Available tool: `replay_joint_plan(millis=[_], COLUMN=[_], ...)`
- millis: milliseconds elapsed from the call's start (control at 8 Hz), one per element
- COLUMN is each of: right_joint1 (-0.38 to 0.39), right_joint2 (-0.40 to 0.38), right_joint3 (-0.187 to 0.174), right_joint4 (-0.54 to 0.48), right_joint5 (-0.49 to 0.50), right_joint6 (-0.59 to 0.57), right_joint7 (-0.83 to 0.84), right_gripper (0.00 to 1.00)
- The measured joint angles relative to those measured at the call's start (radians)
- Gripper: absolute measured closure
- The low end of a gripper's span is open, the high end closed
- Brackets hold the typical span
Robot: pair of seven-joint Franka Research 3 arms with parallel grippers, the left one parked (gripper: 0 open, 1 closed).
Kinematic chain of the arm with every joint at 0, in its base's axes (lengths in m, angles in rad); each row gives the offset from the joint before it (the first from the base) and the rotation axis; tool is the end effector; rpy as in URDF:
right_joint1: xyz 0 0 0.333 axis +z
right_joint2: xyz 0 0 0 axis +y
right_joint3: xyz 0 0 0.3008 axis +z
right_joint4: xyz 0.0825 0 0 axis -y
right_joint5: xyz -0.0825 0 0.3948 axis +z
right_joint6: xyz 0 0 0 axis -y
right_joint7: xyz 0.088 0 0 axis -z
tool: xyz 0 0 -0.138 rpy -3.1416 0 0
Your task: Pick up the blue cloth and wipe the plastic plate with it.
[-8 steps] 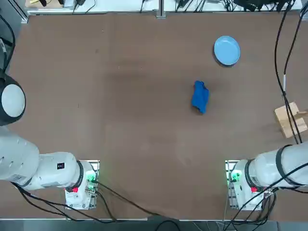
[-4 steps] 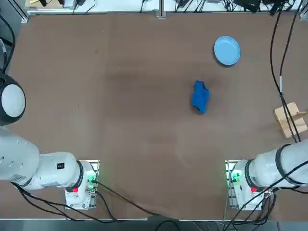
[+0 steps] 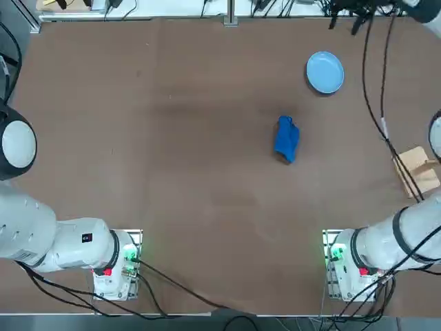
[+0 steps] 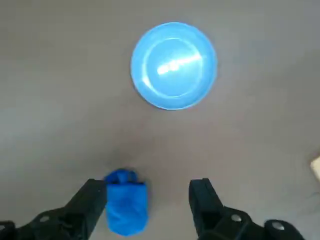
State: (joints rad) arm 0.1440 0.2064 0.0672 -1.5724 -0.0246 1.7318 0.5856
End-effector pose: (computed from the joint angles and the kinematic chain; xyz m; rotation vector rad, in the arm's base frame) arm 0.6144 0.1258 0.4680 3.0600 -0.5742 -0.0605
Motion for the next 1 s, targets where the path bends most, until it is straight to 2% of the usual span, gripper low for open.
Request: replay_joint_plan(millis=[1000], right_joint1=[0.187], right_joint2=[0.026], right_joint3=[0.005], right_joint4=[-0.418], right_joint5=[0.010], right_joint6=[0.476], right_joint7=[0.298], right_gripper=[0.00])
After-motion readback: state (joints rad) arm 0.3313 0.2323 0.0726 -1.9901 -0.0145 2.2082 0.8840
